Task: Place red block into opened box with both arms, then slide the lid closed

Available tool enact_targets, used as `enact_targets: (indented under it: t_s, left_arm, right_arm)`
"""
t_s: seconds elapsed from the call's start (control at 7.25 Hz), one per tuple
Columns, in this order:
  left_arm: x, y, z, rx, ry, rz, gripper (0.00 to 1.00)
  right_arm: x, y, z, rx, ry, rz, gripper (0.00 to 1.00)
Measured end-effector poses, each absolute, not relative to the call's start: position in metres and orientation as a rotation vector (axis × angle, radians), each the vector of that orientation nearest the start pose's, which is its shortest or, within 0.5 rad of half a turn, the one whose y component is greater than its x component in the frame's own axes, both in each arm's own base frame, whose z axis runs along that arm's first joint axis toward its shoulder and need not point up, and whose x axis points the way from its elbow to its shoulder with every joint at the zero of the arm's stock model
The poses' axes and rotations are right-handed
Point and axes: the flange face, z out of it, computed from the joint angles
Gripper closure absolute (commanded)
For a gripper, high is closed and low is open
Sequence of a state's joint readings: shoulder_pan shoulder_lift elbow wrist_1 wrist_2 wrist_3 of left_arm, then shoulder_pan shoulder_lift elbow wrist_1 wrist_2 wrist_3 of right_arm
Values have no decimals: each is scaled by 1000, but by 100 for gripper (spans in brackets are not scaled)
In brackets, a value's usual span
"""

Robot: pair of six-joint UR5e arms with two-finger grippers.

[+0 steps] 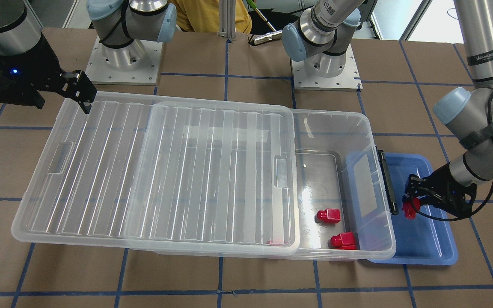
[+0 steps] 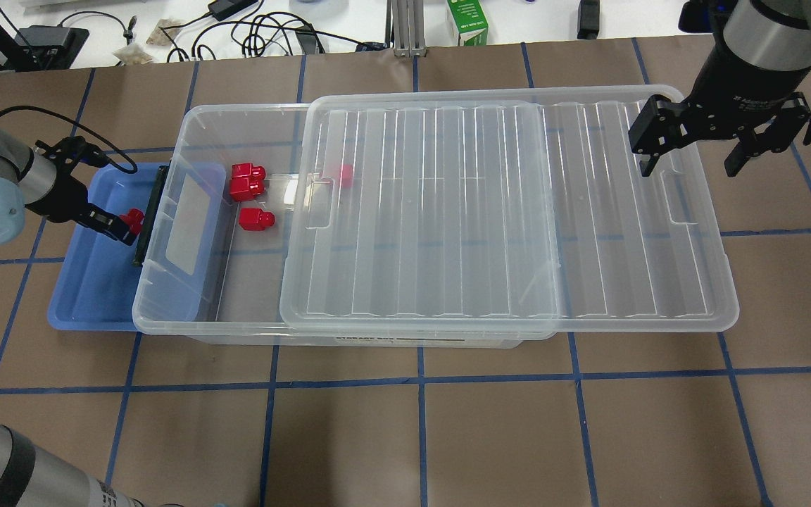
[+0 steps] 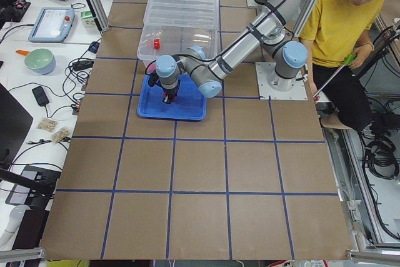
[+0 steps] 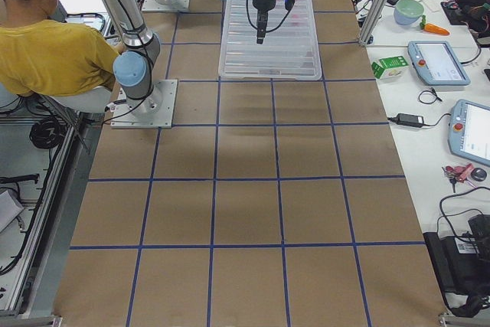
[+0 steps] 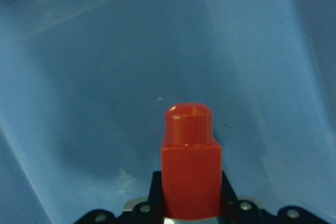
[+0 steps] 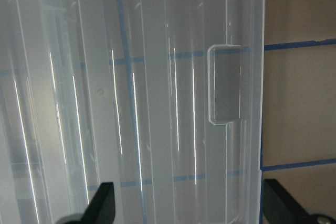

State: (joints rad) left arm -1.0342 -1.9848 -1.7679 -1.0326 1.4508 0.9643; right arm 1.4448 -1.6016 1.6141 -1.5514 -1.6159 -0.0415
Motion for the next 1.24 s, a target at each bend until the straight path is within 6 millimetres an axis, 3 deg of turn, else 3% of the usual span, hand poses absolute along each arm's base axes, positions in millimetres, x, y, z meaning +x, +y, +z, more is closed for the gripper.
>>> enact_targets:
  t_s: [0.28, 0.41, 0.55, 0.69, 0.83, 0.97, 1.1, 1.24]
  left_arm:
    - [175, -577, 304, 673, 3131, 10, 97]
    - [159, -571, 346, 634, 3132, 24, 97]
    - [121, -565, 382, 567, 3140, 17, 97]
    - [66, -561, 403, 497, 3143, 7, 97]
    - [7, -558, 413, 433, 3142, 1, 97]
    - [-40, -554, 409, 367, 3149, 16, 96]
    - [-67, -551, 389, 298, 3155, 21, 96]
    - [-79, -547, 362, 246, 3155, -10, 96]
  right_arm:
    - [69, -483, 486, 136, 3181, 38, 0]
    - [70, -483, 488, 129, 3181, 29, 0]
    - [75, -482, 489, 118, 3181, 21, 0]
    - [80, -482, 489, 109, 3182, 14, 0]
    - [83, -481, 489, 104, 3182, 13, 0]
    - [84, -481, 487, 102, 3182, 16, 0]
    - [84, -481, 486, 97, 3184, 17, 0]
    - [84, -481, 486, 91, 3185, 19, 0]
